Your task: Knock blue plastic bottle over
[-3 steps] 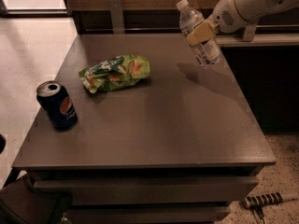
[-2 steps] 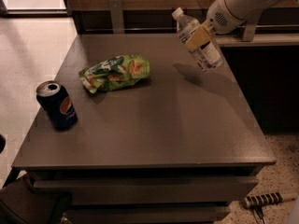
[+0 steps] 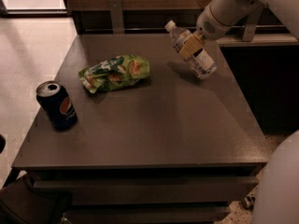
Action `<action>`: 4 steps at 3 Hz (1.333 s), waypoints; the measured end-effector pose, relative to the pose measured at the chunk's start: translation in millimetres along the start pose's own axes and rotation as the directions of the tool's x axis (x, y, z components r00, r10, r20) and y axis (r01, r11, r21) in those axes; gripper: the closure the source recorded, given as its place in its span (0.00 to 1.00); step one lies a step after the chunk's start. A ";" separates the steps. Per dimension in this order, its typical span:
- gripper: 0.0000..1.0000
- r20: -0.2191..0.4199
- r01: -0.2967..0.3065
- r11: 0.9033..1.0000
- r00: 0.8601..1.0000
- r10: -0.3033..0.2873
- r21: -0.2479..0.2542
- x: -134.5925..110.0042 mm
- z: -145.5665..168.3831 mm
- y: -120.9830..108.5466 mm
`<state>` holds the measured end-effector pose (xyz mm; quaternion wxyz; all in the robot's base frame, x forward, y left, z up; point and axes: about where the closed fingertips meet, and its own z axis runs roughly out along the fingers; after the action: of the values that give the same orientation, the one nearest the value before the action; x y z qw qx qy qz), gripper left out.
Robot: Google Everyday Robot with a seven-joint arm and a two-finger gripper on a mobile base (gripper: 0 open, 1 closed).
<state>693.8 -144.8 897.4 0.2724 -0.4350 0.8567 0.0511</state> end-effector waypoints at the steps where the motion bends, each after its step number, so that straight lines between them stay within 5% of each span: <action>1: 1.00 0.002 0.011 0.997 1.000 -0.011 -0.074 -2.2 33.3 0.8; 3: 1.00 0.038 0.020 0.981 0.999 -0.013 -0.193 -6.4 87.8 5.1; 4: 0.82 0.038 0.020 0.981 0.999 -0.013 -0.193 -10.0 81.9 4.1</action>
Offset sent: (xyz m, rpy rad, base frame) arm 0.0476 0.0366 -0.0776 0.1313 0.1430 0.1335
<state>729.9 -108.5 832.7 0.2450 -0.4655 0.8389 0.1401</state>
